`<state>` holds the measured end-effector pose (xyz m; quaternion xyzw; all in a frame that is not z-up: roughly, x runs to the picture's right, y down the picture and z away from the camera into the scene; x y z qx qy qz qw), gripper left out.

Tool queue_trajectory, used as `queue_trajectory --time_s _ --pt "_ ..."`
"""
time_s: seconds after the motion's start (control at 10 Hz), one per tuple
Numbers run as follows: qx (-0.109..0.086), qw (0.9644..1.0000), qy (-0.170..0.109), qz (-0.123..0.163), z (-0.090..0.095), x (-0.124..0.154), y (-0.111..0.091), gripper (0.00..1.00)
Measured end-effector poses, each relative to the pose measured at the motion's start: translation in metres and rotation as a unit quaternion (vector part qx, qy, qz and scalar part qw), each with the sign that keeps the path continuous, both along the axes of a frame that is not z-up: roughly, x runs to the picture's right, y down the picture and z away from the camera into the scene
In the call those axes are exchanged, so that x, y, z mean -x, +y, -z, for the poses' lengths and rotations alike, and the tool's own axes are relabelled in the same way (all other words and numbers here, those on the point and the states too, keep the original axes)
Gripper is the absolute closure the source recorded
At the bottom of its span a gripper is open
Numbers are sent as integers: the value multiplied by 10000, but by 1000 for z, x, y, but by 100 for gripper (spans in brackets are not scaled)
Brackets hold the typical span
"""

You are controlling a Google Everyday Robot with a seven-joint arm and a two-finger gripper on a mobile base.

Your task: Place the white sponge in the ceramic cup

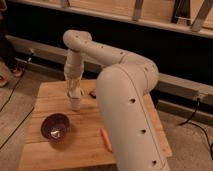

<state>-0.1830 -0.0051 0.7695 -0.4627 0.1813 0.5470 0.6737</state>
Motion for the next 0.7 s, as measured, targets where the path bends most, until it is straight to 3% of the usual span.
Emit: queue_trajectory --time_s 0.3,0.7 --pt "-44 9999 -84 -49 5 9 -7 100" --pt "77 9997 -148 -201 1 16 -1 100"
